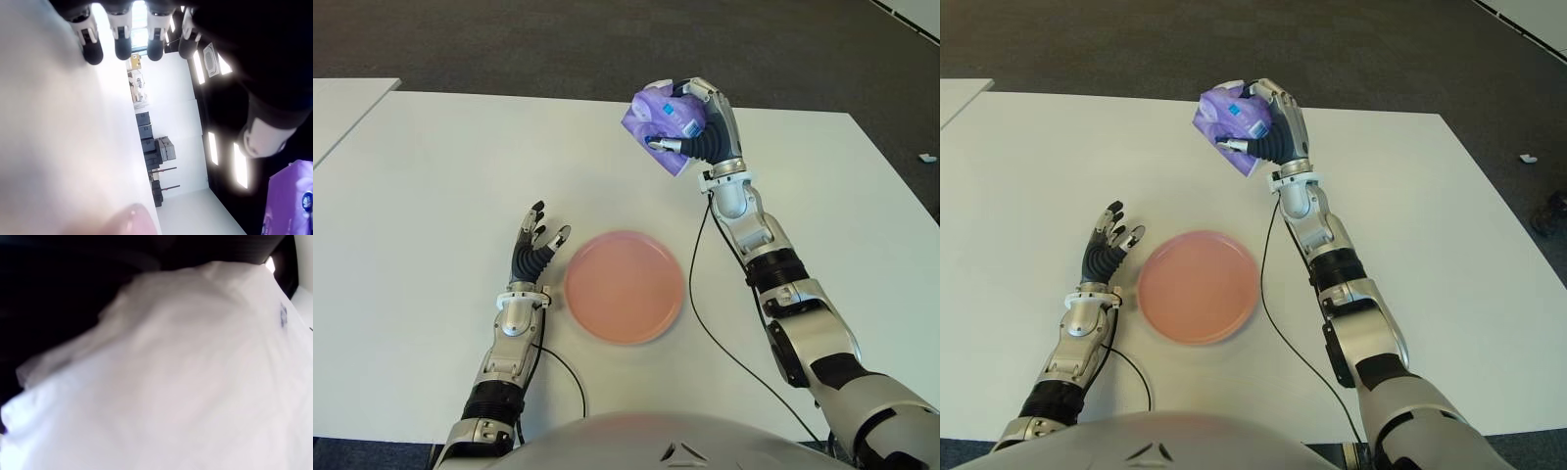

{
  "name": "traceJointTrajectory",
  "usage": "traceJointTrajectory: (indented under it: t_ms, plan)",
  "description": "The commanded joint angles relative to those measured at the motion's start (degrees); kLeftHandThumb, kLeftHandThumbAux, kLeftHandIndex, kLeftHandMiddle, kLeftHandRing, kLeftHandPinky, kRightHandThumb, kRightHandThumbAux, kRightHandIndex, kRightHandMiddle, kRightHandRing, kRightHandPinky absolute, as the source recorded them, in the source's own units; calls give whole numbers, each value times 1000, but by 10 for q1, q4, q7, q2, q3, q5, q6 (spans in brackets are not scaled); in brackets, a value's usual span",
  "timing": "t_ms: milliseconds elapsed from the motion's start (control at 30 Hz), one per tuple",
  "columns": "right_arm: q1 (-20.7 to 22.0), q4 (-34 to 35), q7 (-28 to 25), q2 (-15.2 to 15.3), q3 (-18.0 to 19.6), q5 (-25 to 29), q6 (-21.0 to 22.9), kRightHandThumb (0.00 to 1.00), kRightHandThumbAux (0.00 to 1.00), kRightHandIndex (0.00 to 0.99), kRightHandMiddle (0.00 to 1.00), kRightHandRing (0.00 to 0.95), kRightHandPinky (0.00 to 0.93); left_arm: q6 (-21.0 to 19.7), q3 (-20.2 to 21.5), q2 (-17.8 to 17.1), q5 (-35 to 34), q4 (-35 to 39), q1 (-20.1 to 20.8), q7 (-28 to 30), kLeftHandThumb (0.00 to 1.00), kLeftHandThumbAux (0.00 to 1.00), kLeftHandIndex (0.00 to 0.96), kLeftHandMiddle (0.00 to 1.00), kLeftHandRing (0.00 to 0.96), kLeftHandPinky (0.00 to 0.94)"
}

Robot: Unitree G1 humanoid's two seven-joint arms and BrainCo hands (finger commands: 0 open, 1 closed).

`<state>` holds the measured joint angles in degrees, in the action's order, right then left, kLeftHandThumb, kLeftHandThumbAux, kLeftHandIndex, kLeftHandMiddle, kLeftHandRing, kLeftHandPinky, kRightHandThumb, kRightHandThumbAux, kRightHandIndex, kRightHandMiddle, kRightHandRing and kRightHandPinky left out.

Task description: Put the tissue paper into the plate.

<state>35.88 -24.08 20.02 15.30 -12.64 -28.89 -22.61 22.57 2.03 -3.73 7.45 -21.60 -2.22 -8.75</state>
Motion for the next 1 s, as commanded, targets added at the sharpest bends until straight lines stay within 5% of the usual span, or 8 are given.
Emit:
traceJointTrajectory:
  t_ms: [33,433,800,1000]
  plan:
    - [-71,73,-29,-10,-19,-7,5,748,709,440,888,878,849,-24,-1,0,6,-27,-21,-4,14,593,0,0,0,0]
    - [-183,177,-152,20,-59,12,-29,748,709,440,884,873,864,-21,-2,-3,12,-31,-18,-5,18,591,0,0,0,0]
    - [-232,241,-228,63,-86,-47,-39,749,706,442,865,863,840,-23,-2,-3,10,-34,-15,-3,10,583,0,0,0,0]
    - [-253,283,-314,90,-95,-18,-18,749,706,442,855,850,822,-19,-3,-3,12,-39,-12,-5,8,591,0,0,0,0]
